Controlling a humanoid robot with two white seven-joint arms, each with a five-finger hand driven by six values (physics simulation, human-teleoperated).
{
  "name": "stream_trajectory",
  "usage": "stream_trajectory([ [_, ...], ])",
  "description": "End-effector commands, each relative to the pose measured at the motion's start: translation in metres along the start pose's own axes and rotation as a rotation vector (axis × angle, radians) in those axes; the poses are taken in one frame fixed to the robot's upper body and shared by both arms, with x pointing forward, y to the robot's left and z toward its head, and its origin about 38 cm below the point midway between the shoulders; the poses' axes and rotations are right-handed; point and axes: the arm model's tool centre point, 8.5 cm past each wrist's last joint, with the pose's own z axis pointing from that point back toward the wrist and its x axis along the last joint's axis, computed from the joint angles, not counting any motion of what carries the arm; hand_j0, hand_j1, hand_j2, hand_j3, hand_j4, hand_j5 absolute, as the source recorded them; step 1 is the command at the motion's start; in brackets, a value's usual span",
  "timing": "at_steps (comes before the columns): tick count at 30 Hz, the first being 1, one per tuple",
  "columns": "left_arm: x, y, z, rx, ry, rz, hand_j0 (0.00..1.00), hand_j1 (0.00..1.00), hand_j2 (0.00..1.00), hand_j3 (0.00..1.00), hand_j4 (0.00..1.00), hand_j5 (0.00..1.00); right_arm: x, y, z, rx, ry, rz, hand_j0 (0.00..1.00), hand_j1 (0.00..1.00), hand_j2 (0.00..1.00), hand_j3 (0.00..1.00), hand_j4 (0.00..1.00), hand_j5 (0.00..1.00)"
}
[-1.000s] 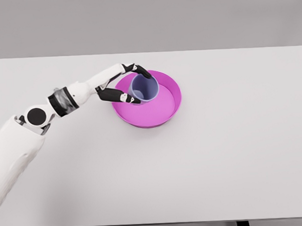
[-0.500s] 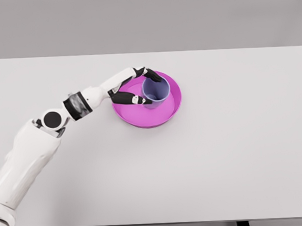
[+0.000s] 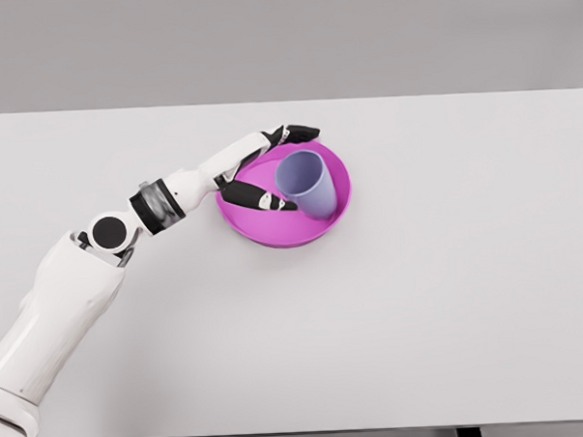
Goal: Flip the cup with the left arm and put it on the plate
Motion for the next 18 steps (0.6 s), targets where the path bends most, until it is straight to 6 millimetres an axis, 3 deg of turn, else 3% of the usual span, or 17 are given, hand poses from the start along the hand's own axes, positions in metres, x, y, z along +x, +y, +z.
stream_trajectory([
  [1,-0.0003,0.0006,0.0001,0.004,0.003,0.008,0.96,0.96,0.96,0.96,0.96,0.96,0.0,0.0,0.0,0.0,0.0,0.0,1.0,1.0,1.0,1.0,1.0,1.0],
  [2,-0.0006,0.0005,0.0001,0.003,0.006,0.008,0.83,0.83,0.83,0.83,0.83,0.83,0.0,0.0,0.0,0.0,0.0,0.0,1.0,1.0,1.0,1.0,1.0,1.0],
  [4,-0.0014,0.0,0.001,0.0,0.01,0.007,0.72,0.72,0.72,0.72,0.72,0.72,0.0,0.0,0.0,0.0,0.0,0.0,1.0,1.0,1.0,1.0,1.0,1.0],
  [5,-0.0013,-0.0001,0.0009,0.0,0.009,0.005,0.71,0.71,0.71,0.71,0.71,0.71,0.0,0.0,0.0,0.0,0.0,0.0,1.0,1.0,1.0,1.0,1.0,1.0],
  [12,-0.0008,0.0,0.0017,-0.002,0.009,0.001,0.72,0.72,0.72,0.72,0.72,0.72,0.0009,0.0002,0.0,0.0,-0.001,0.0,1.0,1.0,1.0,1.0,1.0,1.0],
  [14,-0.0002,0.0006,0.0017,0.0,0.006,0.002,0.81,0.81,0.81,0.81,0.81,0.81,0.0,0.0,0.0,0.0,0.0,0.0,1.0,1.0,1.0,1.0,1.0,1.0],
  [16,0.0003,0.0005,0.0015,0.0,0.005,0.001,0.82,0.82,0.82,0.82,0.82,0.82,0.0,0.0,0.0,0.0,0.0,0.0,1.0,1.0,1.0,1.0,1.0,1.0],
  [18,0.001,0.0016,0.0015,0.0,0.003,0.0,0.92,0.92,0.92,0.92,0.92,0.92,0.0,0.0,0.0,0.0,0.0,0.0,1.0,1.0,1.0,1.0,1.0,1.0],
])
